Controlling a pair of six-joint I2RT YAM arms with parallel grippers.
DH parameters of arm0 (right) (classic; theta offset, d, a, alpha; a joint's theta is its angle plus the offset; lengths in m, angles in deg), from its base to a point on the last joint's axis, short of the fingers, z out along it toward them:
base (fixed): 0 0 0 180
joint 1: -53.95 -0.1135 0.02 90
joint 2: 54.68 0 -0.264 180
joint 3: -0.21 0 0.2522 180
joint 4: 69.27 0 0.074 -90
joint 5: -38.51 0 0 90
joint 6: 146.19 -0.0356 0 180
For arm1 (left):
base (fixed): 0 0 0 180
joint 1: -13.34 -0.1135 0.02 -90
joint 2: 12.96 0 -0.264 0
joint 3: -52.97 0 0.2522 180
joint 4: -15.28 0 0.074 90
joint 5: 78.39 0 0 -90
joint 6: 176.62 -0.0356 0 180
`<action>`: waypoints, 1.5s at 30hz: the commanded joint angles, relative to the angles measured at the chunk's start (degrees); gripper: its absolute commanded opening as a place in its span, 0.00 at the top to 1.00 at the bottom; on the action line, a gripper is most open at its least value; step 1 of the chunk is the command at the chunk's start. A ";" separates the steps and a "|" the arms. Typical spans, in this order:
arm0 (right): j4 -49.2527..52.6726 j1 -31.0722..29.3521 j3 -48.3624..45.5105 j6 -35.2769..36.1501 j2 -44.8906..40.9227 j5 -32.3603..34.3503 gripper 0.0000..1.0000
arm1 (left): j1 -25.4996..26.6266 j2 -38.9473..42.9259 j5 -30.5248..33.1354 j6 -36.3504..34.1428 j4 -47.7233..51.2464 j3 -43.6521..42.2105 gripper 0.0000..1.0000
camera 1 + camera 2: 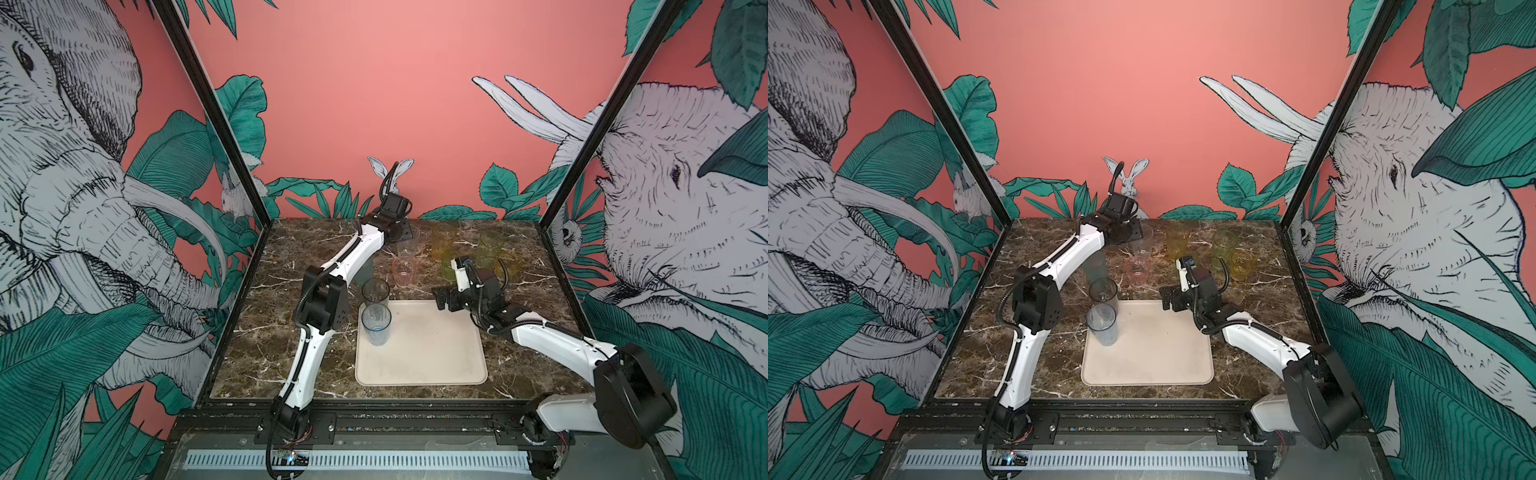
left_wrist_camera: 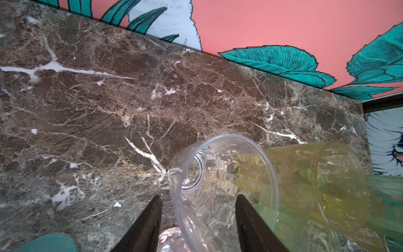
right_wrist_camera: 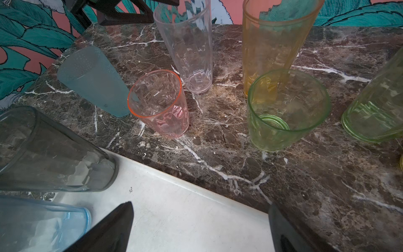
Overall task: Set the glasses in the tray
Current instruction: 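Lower and close the left gripper on the clear glass rim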
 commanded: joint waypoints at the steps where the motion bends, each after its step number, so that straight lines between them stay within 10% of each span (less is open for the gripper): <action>1: -1.83 -0.35 0.07 0.44 0.28 0.84 0.01 | -0.38 -0.54 0.66 0.38 -0.03 1.55 0.44; 45: -0.60 -0.34 1.30 0.38 1.80 0.04 0.01 | -1.59 1.17 -1.64 0.69 -1.35 0.09 0.97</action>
